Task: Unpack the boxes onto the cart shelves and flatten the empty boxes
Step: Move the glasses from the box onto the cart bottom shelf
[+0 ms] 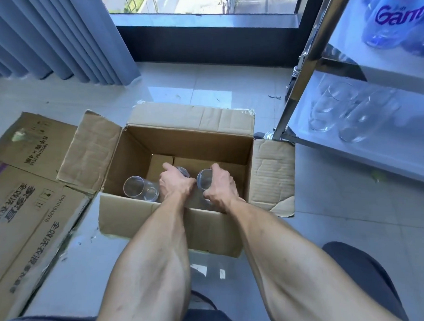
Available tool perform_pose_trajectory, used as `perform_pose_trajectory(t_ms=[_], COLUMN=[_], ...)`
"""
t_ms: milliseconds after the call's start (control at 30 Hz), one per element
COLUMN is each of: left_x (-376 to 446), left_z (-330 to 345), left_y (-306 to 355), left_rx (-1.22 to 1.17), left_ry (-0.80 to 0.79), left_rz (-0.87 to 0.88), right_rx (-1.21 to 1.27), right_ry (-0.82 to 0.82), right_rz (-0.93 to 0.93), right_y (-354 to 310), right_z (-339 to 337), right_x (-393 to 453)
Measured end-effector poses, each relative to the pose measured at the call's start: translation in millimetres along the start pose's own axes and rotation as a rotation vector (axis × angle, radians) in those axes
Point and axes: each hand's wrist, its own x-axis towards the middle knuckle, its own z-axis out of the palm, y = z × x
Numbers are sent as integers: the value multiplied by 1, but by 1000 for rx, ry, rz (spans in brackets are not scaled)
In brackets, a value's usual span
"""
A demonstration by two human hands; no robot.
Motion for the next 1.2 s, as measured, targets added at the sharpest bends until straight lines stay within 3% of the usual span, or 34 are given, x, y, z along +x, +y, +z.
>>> perform_pose_trajectory(t_ms=[300, 567, 833, 967, 1200], left_x=[-52, -139, -245, -284, -326], left_z=[-58, -70, 13, 65, 125], left_y=[76, 187, 267, 298, 334], left_rx=[-56, -176, -324, -237, -285], left_ry=[224, 402, 190, 11, -163], left_rz=[309, 577, 729, 905, 940], right_rx=[129, 328, 391, 335, 419], right_ry=[351, 739, 852, 866, 885], right_rz=[4, 61, 409, 429, 399], right_y=[-17, 20, 171, 233, 283], right_z=[-106, -216, -299, -324, -348], right_x=[-9, -48, -75, -76, -62])
